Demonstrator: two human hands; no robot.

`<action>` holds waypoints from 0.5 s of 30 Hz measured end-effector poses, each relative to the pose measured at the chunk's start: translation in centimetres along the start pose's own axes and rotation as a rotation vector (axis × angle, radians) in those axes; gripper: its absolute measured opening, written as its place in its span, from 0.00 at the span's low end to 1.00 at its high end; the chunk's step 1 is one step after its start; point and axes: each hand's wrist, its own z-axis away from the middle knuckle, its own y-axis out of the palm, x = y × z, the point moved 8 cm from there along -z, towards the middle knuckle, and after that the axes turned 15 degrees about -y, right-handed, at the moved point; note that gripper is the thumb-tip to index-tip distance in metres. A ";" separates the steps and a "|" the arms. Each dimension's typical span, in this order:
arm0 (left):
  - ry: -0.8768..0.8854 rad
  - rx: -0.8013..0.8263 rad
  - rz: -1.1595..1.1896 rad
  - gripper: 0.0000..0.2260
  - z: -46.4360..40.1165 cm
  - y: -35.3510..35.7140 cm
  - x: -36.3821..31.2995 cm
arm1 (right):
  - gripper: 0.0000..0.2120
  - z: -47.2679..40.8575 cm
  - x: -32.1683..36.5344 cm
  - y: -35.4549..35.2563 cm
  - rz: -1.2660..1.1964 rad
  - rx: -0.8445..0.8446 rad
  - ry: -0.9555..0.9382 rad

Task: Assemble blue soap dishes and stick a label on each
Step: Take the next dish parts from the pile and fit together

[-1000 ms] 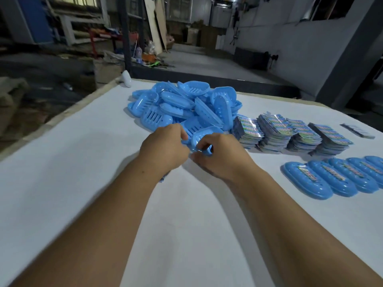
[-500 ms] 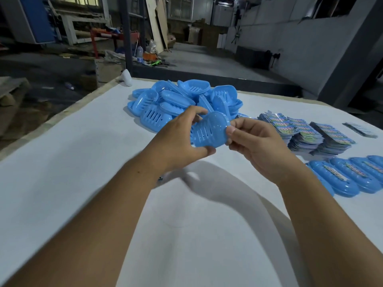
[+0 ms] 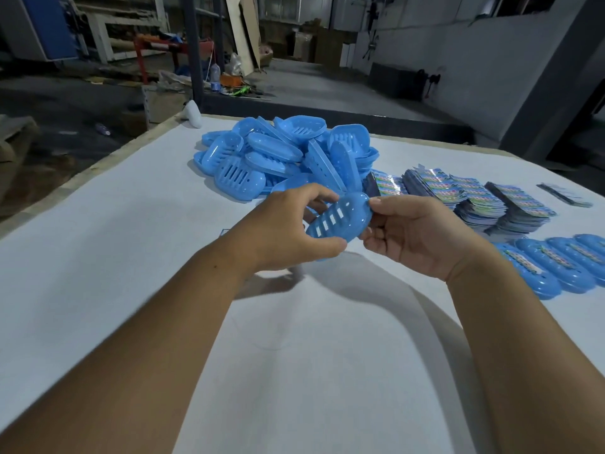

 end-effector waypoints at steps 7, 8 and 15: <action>-0.057 0.060 -0.197 0.29 0.0 0.8 1.1 | 0.16 -0.4 0.1 -3.5 0.355 -0.288 -0.049; -0.062 0.075 -0.214 0.29 0.0 1.0 1.2 | 0.17 -0.5 0.1 -3.4 0.370 -0.279 -0.053; -0.092 0.151 -0.254 0.32 -0.3 1.7 2.1 | 0.21 -0.9 0.0 -2.9 0.467 -0.269 -0.076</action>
